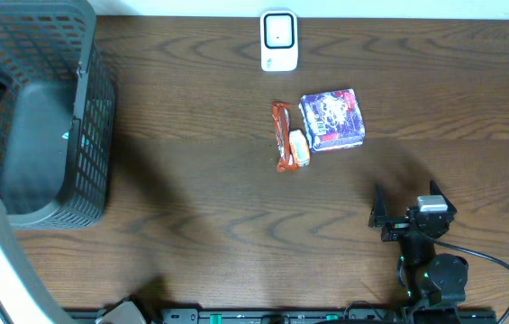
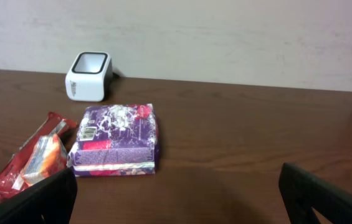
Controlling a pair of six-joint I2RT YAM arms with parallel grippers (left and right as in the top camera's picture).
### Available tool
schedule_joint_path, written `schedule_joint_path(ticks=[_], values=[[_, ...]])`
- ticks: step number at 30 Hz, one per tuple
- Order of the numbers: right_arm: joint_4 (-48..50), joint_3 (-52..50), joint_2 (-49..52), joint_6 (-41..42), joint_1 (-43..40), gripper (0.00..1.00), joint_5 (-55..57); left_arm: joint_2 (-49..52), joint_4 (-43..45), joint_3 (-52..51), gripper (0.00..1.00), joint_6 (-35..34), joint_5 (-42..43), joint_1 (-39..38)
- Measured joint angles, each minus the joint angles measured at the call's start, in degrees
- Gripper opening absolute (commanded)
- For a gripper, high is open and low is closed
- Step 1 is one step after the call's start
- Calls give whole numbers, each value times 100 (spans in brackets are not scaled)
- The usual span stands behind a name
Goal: Scan the item barcode
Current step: 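Release the Kleenex pack by the candy bar and retract left gripper, then move the left gripper into the basket and grasp the green bag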
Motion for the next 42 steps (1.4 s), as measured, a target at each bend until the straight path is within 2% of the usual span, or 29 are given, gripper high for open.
schedule_joint_path(ticks=[3,6,15,18,25,33,42], values=[[0,0,0,0,0,99,0,503,-131,0,78,-400,48,195],[0,0,0,0,0,99,0,968,-131,0,78,-363,168,227],[0,0,0,0,0,99,0,1838,330,0,79,1432,225,223],[0,0,0,0,0,99,0,2223,315,0,82,2059,210,223],[-2,0,0,0,0,99,0,3147,151,-46,82,3121,396,181],[-2,0,0,0,0,99,0,3453,203,-46,82,3836,870,-262],[-2,0,0,0,0,99,0,3860,562,-46,82,4054,837,-610]])
